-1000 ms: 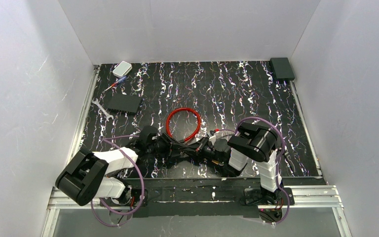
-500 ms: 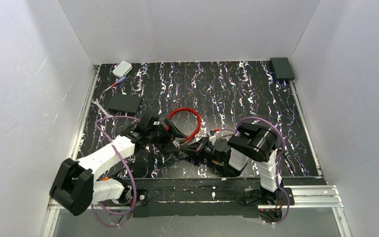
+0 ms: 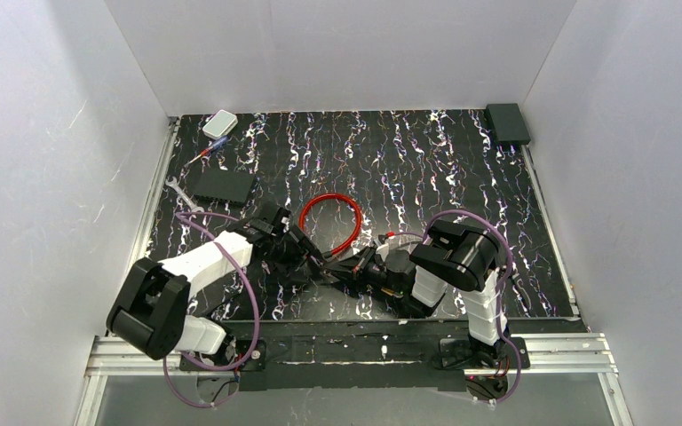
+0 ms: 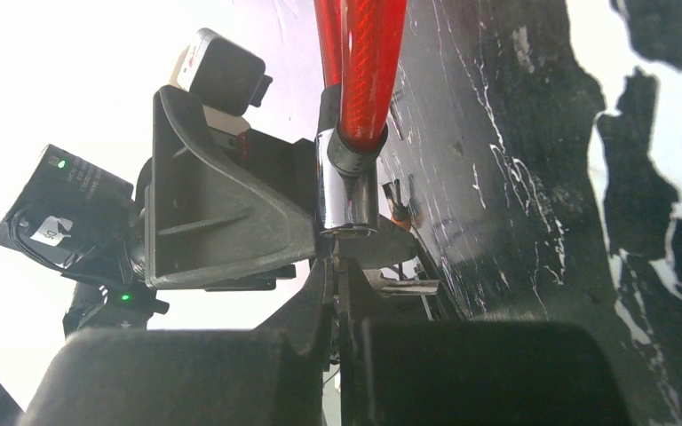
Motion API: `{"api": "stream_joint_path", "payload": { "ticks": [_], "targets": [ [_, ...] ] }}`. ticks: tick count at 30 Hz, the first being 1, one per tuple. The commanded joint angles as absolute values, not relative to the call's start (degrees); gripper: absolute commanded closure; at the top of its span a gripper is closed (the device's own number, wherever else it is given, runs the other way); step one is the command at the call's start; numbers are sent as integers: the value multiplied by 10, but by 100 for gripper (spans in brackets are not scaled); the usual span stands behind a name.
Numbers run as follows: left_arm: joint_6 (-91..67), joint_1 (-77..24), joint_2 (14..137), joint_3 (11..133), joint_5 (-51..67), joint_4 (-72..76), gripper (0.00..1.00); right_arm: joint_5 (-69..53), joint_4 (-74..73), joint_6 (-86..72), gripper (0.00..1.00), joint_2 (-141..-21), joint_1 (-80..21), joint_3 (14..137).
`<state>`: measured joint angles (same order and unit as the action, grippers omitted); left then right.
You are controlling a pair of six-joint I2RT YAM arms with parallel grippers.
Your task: Unlock with the key
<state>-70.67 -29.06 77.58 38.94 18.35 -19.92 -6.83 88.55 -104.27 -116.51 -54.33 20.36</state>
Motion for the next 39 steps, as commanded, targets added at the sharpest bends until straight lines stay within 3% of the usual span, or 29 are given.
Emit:
{"api": "stream_joint_path", "payload": {
  "ticks": [1,20,31,39],
  "targets": [
    [-710,-287,801,407,176,-188,32,-52,1023,-1134,99,-1193,-533,172],
    [-685,-271,845,471,121,-238,34,-62,1023,-1130,99,-1199,-533,178],
    [-685,-268,911,473,139,-198,47,-68,1023,-1125,99,-1206,-534,186],
    [-673,-267,936,499,133,-226,64,-71,1023,-1120,99,-1209,-534,190]
  ]
}}
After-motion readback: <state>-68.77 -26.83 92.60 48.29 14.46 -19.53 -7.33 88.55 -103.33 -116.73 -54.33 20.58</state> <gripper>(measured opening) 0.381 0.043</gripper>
